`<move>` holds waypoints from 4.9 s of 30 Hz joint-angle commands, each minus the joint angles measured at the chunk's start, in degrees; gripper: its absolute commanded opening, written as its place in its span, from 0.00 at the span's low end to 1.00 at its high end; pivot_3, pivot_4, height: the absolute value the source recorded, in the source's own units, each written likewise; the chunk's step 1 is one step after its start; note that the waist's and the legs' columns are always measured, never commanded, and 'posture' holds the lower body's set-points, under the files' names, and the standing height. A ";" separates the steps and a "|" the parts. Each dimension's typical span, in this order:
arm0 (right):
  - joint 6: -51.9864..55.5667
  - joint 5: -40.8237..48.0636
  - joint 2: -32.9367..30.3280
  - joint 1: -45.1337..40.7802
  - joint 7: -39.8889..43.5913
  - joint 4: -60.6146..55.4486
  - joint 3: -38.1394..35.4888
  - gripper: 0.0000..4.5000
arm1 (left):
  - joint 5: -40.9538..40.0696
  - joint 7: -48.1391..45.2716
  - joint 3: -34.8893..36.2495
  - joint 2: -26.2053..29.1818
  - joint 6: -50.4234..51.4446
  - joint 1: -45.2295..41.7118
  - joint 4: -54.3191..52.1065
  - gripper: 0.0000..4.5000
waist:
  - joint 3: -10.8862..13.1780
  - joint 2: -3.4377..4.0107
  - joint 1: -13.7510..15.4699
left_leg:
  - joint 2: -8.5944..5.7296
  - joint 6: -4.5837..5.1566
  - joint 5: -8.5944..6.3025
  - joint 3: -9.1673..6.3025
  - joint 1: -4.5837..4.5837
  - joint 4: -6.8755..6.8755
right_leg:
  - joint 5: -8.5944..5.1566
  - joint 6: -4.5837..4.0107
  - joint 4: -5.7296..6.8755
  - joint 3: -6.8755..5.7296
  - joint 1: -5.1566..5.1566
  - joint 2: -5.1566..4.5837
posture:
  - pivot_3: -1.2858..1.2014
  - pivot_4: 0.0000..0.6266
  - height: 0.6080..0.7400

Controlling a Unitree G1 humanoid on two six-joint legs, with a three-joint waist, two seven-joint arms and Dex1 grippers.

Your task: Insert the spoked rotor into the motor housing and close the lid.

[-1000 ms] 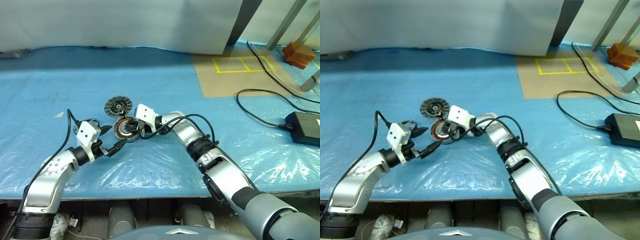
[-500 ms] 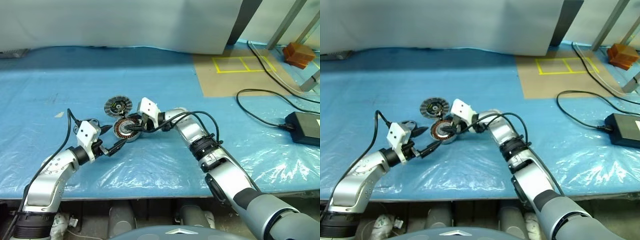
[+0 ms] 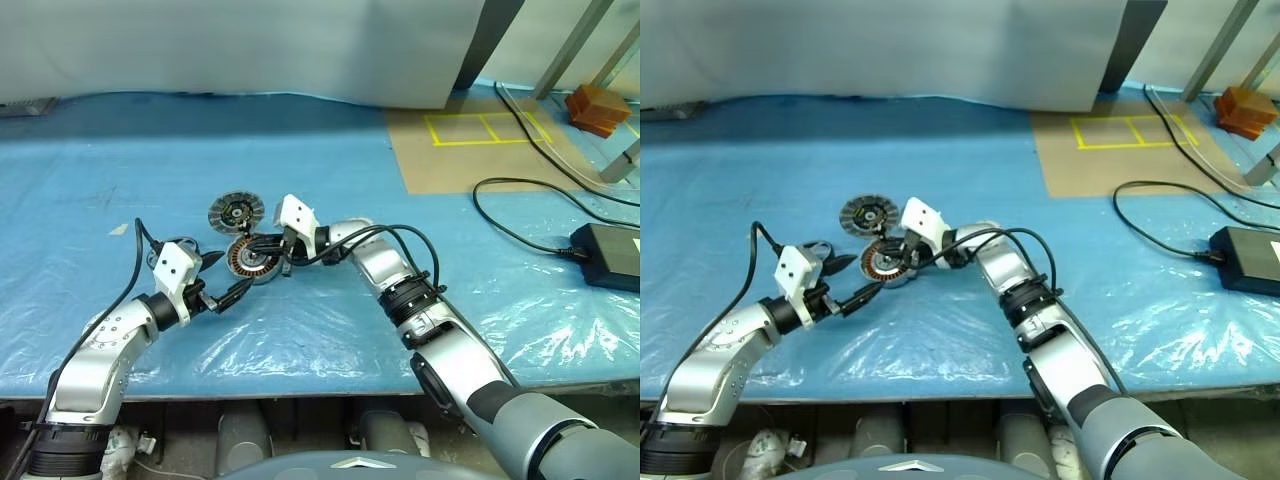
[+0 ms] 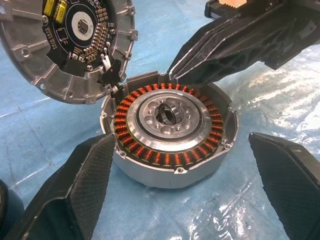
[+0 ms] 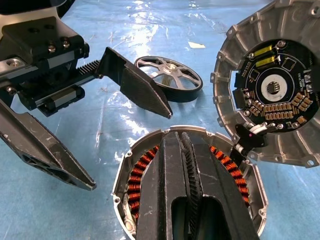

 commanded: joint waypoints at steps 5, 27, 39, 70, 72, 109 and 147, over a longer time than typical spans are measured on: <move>-3.20 -1.40 -0.53 -0.80 -0.93 3.73 0.23 0.01 | -0.07 -0.04 0.47 0.17 -1.31 0.31 -1.72 1.00 | 0.00 0.00 0.02 | 0.00 0.00 0.00 0.00 -0.01 0.01 | -0.02 -0.03 0.00 0.00 0.00 0.00 | 0.52 0.24 1.00; -5.85 -3.28 1.42 -0.70 -3.84 7.20 0.47 0.01 | 0.30 -0.14 0.11 0.08 -1.27 -0.21 -1.47 1.00 | 0.00 0.00 -0.01 | 0.00 0.00 0.00 0.00 -0.01 0.01 | -0.03 -0.05 0.00 0.00 0.00 0.00 | 0.52 0.24 1.00; -7.45 -4.15 2.40 -0.61 -5.63 9.88 0.69 0.01 | -0.06 0.45 0.42 -0.06 -0.79 0.51 -2.32 1.00 | 0.00 0.00 -0.07 | 0.00 0.00 0.00 0.00 0.03 0.02 | -0.03 -0.06 0.02 0.01 0.01 0.00 | 0.52 0.24 1.00; 3.18 6.68 7.92 -7.10 -4.08 10.56 -9.67 0.01 | 0.22 0.46 -0.23 -0.42 -1.01 0.11 -2.14 1.00 | 0.02 0.03 0.00 | 0.02 0.00 0.00 0.00 0.00 0.01 | -0.03 -0.06 0.01 -0.01 0.01 0.00 | 0.52 0.24 1.00; 4.62 7.36 7.98 -7.37 -4.16 9.65 -10.41 0.01 | 0.25 0.32 -0.29 -0.31 -1.05 0.13 -2.09 1.00 | 0.02 0.03 0.00 | 0.03 0.00 0.00 0.00 0.00 0.00 | -0.03 -0.06 0.01 -0.02 0.01 0.01 | 0.52 0.24 1.00; 1.31 -3.25 6.38 -3.27 -7.87 16.47 -2.25 0.01 | 0.55 0.15 -0.41 -0.81 -1.29 -0.81 -1.22 1.00 | 0.01 0.09 -0.06 | 0.02 -0.01 -0.01 0.01 0.31 -0.06 | -0.05 -0.09 0.01 -0.01 0.22 -0.01 | 0.52 0.24 1.00; -0.75 -8.59 4.06 -5.01 -8.98 20.42 2.19 0.01 | 0.76 -0.53 -0.58 -0.69 -2.08 -2.21 1.23 1.00 | 0.02 0.09 0.00 | 0.02 0.00 0.00 0.04 0.19 -0.08 | -0.06 -0.11 -0.02 -0.01 0.13 -0.01 | 0.52 0.24 1.00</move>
